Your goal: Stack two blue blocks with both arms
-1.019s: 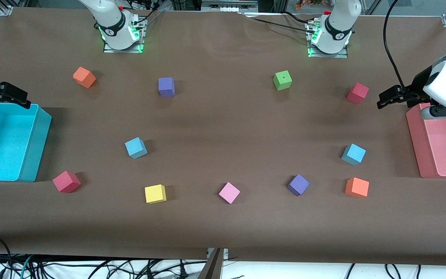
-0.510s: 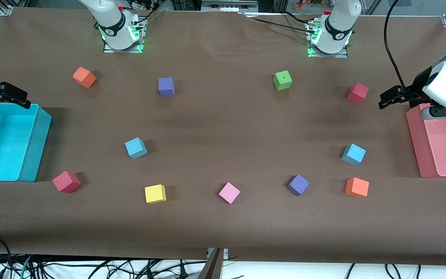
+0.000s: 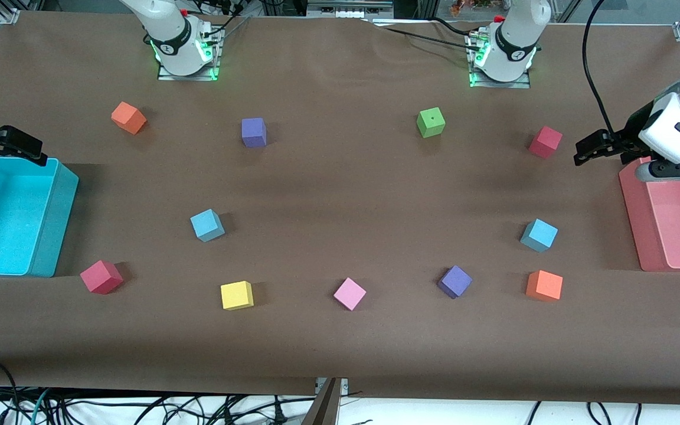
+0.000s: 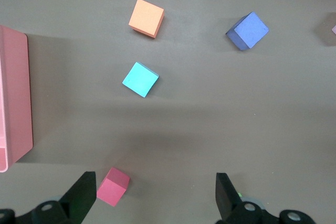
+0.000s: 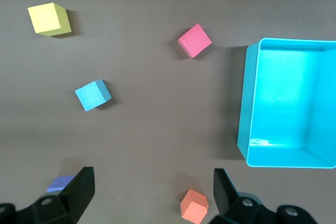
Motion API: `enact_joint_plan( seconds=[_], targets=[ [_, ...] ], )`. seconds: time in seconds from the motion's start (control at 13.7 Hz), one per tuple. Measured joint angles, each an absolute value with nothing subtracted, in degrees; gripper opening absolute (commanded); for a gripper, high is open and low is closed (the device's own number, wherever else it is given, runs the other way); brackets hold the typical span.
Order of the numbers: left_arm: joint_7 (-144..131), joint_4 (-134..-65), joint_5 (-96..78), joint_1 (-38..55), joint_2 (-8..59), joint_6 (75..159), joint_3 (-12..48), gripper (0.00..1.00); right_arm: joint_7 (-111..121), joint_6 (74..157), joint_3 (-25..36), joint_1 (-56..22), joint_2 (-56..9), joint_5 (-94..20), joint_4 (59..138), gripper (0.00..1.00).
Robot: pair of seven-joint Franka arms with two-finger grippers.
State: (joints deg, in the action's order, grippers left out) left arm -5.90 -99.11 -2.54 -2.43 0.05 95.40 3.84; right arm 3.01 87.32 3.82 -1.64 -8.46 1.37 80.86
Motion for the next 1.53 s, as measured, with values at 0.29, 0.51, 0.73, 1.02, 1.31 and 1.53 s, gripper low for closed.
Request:
enact_joint_plan(
  seconds=[0.29, 0.51, 0.73, 1.02, 1.31, 1.53],
  targets=[
    [-5.9, -99.11, -2.54, -2.34, 0.05, 95.4, 3.92, 1.0, 3.01, 87.32, 3.82, -1.64, -8.55, 1.37, 80.86, 1.0],
    [-5.9, -99.1, -2.54, -2.29, 0.05, 95.4, 4.24, 1.0, 3.01, 87.32, 3.82, -1.64, -8.55, 1.38, 80.86, 1.0],
    [-5.9, -99.09, -2.54, -2.29, 0.05, 95.4, 4.4, 1.0, 3.01, 87.32, 3.82, -1.64, -8.57, 1.38, 80.87, 1.0],
    [-5.9, -99.08, -2.54, -2.27, 0.05, 95.4, 4.86, 1.0, 3.01, 87.32, 3.81, -1.66, -8.61, 1.38, 80.88, 1.0],
    [-5.89, -99.07, -2.54, -2.27, 0.05, 95.4, 4.92, 1.0, 3.11, 87.24, 3.53, -1.98, -9.51, 1.37, 81.26, 1.0],
    [-5.83, -99.06, -2.54, -2.27, 0.05, 95.24, 4.96, 1.0, 3.22, 87.2, 3.13, -5.56, -13.55, 1.36, 82.02, 1.0]
  ],
)
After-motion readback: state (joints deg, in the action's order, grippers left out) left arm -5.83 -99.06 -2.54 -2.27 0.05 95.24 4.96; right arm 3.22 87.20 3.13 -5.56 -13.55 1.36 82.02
